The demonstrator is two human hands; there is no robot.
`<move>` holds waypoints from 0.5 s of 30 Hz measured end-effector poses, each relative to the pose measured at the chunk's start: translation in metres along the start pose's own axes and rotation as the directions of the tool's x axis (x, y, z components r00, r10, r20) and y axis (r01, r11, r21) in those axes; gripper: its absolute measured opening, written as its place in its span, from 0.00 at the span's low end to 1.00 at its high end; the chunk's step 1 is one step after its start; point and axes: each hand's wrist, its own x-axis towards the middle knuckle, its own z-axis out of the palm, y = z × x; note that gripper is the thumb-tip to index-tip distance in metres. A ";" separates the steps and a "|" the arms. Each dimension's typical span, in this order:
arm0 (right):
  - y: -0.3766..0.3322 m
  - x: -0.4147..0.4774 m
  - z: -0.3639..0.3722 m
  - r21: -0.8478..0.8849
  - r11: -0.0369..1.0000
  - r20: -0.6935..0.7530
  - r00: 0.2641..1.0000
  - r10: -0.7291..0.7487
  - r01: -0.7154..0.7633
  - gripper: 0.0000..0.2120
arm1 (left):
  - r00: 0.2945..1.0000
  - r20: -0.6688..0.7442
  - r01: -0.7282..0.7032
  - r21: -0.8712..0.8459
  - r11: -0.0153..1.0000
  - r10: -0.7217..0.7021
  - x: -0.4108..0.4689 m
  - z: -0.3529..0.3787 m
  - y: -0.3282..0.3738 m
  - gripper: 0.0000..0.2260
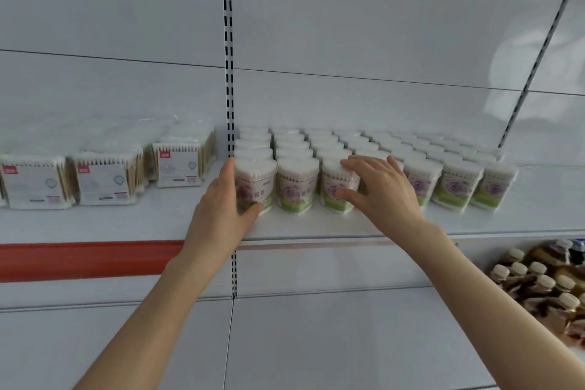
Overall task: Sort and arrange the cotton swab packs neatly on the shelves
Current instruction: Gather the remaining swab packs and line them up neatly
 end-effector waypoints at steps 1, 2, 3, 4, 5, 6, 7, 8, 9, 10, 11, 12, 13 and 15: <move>0.001 0.000 0.001 0.006 1.000 -0.007 1.000 -0.002 0.002 0.24 | 1.000 -0.001 0.003 0.003 1.000 -0.003 0.000 0.001 -0.001 0.37; 0.001 0.000 0.002 0.013 1.000 -0.013 1.000 0.000 0.000 0.24 | 1.000 -0.002 0.004 0.000 1.000 -0.004 0.001 0.001 -0.002 0.37; 0.002 0.000 0.002 0.018 1.000 -0.018 1.000 0.002 -0.002 0.24 | 1.000 -0.006 -0.002 -0.004 1.000 0.002 0.001 0.002 -0.002 0.37; 0.002 -0.001 0.002 0.019 1.000 -0.019 1.000 0.001 0.000 0.24 | 1.000 -0.008 -0.010 -0.007 1.000 0.010 0.001 0.002 -0.002 0.37; 0.002 -0.001 0.002 0.014 1.000 -0.019 1.000 -0.005 0.005 0.25 | 1.000 -0.009 -0.019 -0.010 1.000 0.019 0.000 0.001 -0.001 0.37; 0.002 -0.002 0.002 0.010 1.000 -0.019 1.000 -0.013 0.013 0.25 | 1.000 -0.008 -0.022 -0.018 1.000 0.021 -0.002 0.000 0.000 0.38; 0.003 -0.002 0.000 0.017 1.000 -0.028 0.999 -0.021 0.022 0.26 | 1.000 -0.009 -0.020 -0.024 1.000 0.020 -0.003 -0.001 0.001 0.38; 0.005 -0.003 -0.003 0.048 0.999 -0.049 0.998 -0.024 0.027 0.25 | 1.000 -0.015 -0.021 -0.017 1.000 0.021 -0.005 -0.002 0.003 0.38; 0.008 -0.005 -0.007 0.091 0.996 -0.082 0.997 -0.014 0.022 0.24 | 0.999 -0.034 -0.038 0.006 0.999 0.038 -0.006 -0.003 0.004 0.38; 0.013 -0.007 -0.012 0.129 0.992 -0.123 0.992 0.011 0.005 0.21 | 0.994 -0.071 -0.078 0.047 0.996 0.081 -0.007 -0.003 0.004 0.37; 0.019 -0.009 -0.017 0.151 0.988 -0.162 0.986 0.043 -0.018 0.19 | 0.982 -0.118 -0.134 0.103 0.986 0.146 -0.008 -0.001 0.003 0.35; 0.027 -0.012 -0.022 0.162 0.986 -0.193 0.978 0.079 -0.048 0.17 | 0.959 -0.179 -0.194 0.154 0.969 0.220 -0.010 0.001 0.003 0.33; 0.035 -0.015 -0.025 0.171 0.982 -0.216 0.969 0.119 -0.082 0.15 | 0.927 -0.239 -0.247 0.192 0.950 0.289 -0.012 0.004 0.004 0.30; 0.053 -0.020 -0.030 0.175 0.975 -0.230 0.957 0.177 -0.138 0.14 | 0.858 -0.330 -0.330 0.231 0.915 0.393 -0.016 0.011 0.013 0.24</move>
